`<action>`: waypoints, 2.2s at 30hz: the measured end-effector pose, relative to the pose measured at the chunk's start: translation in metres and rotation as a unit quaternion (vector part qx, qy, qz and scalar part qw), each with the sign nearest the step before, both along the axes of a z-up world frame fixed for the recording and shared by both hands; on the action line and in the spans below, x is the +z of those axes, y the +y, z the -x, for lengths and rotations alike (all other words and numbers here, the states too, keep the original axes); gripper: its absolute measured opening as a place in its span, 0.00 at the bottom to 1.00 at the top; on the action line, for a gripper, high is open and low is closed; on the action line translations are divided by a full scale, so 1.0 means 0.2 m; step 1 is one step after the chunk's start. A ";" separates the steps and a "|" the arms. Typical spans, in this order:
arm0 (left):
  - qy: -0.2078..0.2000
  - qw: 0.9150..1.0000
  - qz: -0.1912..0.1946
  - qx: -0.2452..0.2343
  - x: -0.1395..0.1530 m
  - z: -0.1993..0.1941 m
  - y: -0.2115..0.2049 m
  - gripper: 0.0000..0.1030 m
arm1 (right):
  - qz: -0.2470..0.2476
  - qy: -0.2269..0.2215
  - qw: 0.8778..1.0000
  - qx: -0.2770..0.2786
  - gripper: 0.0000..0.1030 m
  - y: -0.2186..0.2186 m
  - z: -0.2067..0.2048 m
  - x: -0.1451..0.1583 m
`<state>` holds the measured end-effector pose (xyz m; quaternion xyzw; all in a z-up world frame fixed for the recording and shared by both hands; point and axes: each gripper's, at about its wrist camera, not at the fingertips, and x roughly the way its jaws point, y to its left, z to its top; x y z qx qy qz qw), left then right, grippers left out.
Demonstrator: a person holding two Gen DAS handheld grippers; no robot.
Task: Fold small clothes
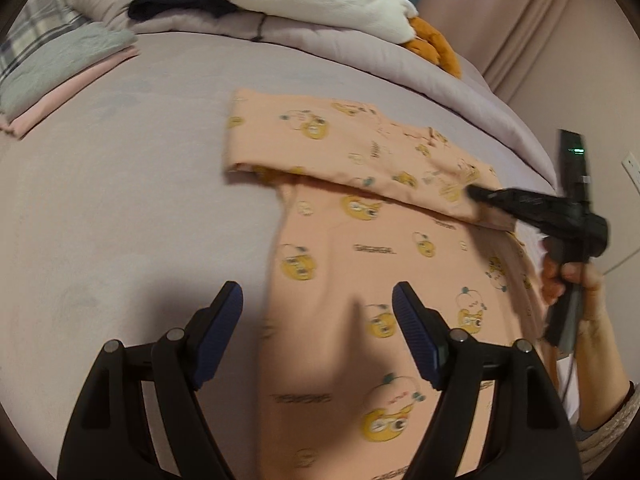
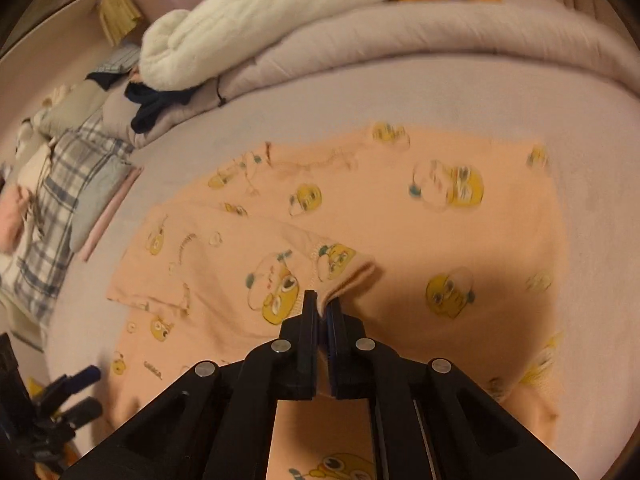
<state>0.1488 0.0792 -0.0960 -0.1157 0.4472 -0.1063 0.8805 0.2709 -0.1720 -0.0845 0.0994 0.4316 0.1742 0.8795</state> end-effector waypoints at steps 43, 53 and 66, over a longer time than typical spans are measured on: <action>0.038 0.998 0.044 -0.028 -0.11 0.47 0.10 0.77 | -0.118 0.069 0.990 -0.044 0.44 -0.67 0.96 -0.20; 0.050 0.987 0.134 -0.070 -0.14 0.59 0.11 0.77 | -0.225 0.096 0.969 0.026 0.44 -0.59 1.07 -0.26; 0.066 0.967 0.235 -0.070 -0.17 0.56 0.16 0.76 | -0.259 0.094 0.961 0.021 0.44 -0.58 1.10 -0.29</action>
